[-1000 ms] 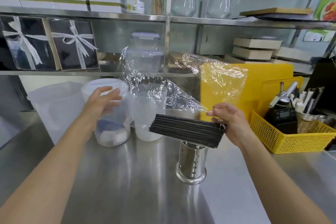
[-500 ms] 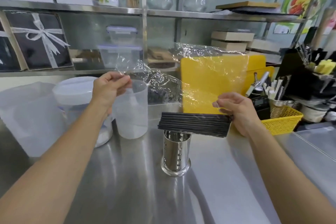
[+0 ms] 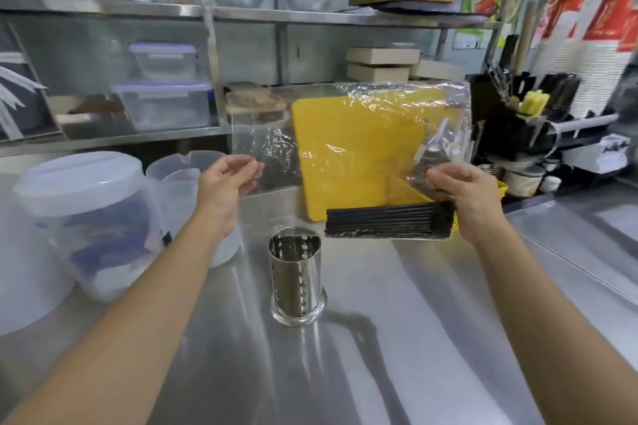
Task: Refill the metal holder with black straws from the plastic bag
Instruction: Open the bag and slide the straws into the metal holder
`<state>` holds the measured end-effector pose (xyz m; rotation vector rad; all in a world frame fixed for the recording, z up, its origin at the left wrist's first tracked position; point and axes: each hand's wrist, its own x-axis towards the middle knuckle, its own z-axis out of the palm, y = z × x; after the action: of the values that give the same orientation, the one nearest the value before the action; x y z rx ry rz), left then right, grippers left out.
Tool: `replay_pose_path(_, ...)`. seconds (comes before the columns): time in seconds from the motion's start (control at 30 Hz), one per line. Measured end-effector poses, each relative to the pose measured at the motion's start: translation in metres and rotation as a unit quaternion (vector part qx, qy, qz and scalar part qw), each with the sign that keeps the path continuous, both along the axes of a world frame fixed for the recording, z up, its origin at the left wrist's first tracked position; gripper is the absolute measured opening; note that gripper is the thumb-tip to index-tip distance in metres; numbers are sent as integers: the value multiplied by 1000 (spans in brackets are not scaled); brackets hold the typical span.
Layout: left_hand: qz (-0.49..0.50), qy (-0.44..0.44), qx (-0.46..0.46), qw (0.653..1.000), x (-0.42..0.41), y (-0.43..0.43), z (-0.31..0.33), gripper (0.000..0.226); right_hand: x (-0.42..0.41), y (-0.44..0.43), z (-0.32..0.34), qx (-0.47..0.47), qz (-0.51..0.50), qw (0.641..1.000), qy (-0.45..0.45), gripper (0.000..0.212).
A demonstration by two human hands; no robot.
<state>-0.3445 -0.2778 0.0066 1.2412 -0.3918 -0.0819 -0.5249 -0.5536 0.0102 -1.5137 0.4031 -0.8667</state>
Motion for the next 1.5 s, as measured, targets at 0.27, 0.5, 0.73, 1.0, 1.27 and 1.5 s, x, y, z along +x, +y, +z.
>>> replay_pose_path(0.27, 10, 39, 38, 998, 0, -22, -29, 15, -19, -12, -3, -28, -28, 999, 18, 23)
replay_pose_path(0.5, 48, 48, 59, 996, -2, -25, -39, 19, -20, -14, -3, -40, -28, 999, 20, 23)
replay_pose_path(0.73, 50, 4, 107, 993, -4, -20, -41, 16, -13, -13, 0, -72, -9, 997, 25, 17)
replay_pose_path(1.0, -68, 63, 87, 992, -6, -10, -47, 24, -8, -13, 2, -81, 6, 996, 23, 17)
replay_pose_path(1.27, -115, 61, 169, 977, -4, -3, -50, 16, -7, -14, 4, -82, 8, 996, 31, 13)
replay_pose_path(1.5, -53, 72, 91, 992, 18, 7, -8, 50, -5, -19, 5, -95, 26, 994, 50, 15)
